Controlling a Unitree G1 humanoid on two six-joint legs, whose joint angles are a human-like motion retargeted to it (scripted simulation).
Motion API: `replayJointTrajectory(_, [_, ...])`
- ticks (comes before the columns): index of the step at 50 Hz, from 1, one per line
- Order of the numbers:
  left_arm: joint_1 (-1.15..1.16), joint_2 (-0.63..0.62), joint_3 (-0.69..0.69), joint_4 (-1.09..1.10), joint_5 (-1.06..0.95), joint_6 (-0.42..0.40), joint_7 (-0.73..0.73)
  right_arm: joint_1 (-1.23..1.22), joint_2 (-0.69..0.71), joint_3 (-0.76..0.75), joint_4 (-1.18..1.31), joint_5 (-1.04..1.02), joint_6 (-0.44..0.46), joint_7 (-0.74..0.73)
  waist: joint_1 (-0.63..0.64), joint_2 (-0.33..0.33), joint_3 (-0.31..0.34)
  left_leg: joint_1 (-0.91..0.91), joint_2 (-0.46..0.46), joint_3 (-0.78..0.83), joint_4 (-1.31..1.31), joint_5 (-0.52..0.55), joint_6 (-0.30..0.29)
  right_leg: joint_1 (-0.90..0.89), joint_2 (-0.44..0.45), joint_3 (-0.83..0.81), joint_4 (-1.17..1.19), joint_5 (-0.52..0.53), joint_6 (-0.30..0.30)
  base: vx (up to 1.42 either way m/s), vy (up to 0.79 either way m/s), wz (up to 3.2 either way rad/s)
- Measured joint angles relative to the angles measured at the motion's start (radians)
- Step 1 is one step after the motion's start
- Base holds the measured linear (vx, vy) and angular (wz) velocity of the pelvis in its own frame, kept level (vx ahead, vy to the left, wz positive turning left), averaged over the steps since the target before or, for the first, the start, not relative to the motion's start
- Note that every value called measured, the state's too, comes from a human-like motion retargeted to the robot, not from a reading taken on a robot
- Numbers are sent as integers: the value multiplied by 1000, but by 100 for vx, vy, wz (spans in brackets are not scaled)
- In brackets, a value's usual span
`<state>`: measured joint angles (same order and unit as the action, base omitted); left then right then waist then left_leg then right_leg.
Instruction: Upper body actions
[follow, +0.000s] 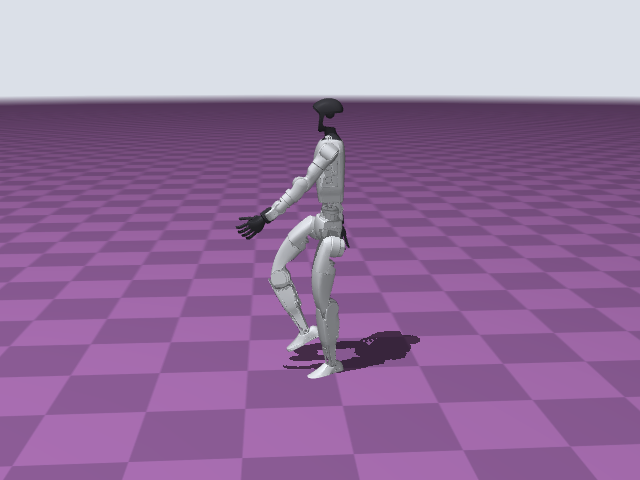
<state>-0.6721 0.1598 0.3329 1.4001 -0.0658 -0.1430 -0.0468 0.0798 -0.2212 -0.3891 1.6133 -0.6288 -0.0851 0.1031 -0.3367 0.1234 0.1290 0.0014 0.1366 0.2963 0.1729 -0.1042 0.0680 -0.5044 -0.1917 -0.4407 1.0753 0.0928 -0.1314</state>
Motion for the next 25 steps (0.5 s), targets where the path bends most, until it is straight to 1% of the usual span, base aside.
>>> replayJointTrajectory(3, [126,-22,13,49,-7,15,-64,-58,24,41,-53,12,-24,0,45,-8,-43,6,-18,19,-36,9,-11,193,85,62,-279,58,61,-3,-14,-39])
replayJointTrajectory(5, [216,-37,10,78,13,25,-81,-91,31,71,-68,16,-43,7,83,-31,-76,10,-49,37,-58,14,-14,320,141,143,-506,100,114,1,-17,-28])
replayJointTrajectory(6, [258,-43,3,91,28,31,-86,-103,33,81,-76,12,-46,13,100,-49,-93,6,-75,41,-65,16,-14,381,149,174,-625,102,146,2,-20,-13])
replayJointTrajectory(7, [298,-46,-2,103,43,36,-91,-113,34,90,-83,8,-50,19,116,-66,-108,2,-99,46,-70,17,-13,436,154,196,-729,79,178,1,-27,-7])
replayJointTrajectory(8, [332,-46,-6,114,59,43,-99,-122,36,98,-88,2,-52,24,133,-83,-119,1,-119,53,-74,18,-13,480,152,200,-805,6,211,1,-29,-37])
replayJointTrajectory(9, [373,-45,1,128,80,53,-107,-131,40,110,-93,-5,-56,27,164,-102,-134,0,-136,73,-80,17,-16,519,136,138,-879,-73,215,3,-29,-76])
replayJointTrajectory(10, [418,-45,11,143,103,65,-114,-141,44,124,-99,-13,-62,30,202,-121,-150,0,-153,100,-88,15,-19,556,112,43,-953,-157,206,5,-28,-97])
replayJointTrajectory(12, [495,-29,34,157,157,91,-147,-139,59,140,-109,-37,-66,39,259,-154,-172,9,-168,135,-108,20,-33,555,115,79,-1026,-166,191,8,-32,-89])
replayJointTrajectory(14, [564,-15,64,171,211,136,-168,-138,68,153,-106,-56,-71,44,317,-182,-195,6,-177,173,-124,29,-50,537,110,110,-1062,-139,184,5,-30,-92])
replayJointTrajectory(15, [596,-9,81,179,237,161,-174,-140,71,158,-101,-63,-72,47,350,-189,-207,0,-171,195,-131,34,-60,521,108,115,-1059,-140,185,-5,-26,-88])
replayJointTrajectory(17, [637,-8,110,196,250,184,-166,-155,75,168,-88,-70,-69,47,373,-188,-207,-15,-154,210,-136,45,-72,480,115,163,-1037,-145,174,-16,-31,-37])
replayJointTrajectory(18, [664,-9,124,207,236,189,-162,-171,77,180,-75,-69,-67,43,362,-182,-194,-21,-141,201,-135,55,-78,468,124,180,-1026,-149,168,-19,-33,28])
replayJointTrajectory(20, [718,-15,145,220,193,193,-170,-202,76,224,-47,-61,-66,35,310,-164,-158,-22,-119,171,-129,69,-86,487,141,151,-1029,-153,159,-15,-26,61])
replayJointTrajectory(22, [764,-21,165,230,170,203,-196,-217,79,272,-26,-67,-50,24,263,-147,-128,-12,-91,182,-122,77,-97,514,161,132,-1041,-156,153,-8,-22,51])
replayJointTrajectory(25, [797,-34,201,240,193,231,-210,-211,84,310,-2,-85,-27,13,214,-132,-110,-26,-65,172,-107,89,-115,524,178,116,-1056,-158,145,-13,-15,52])
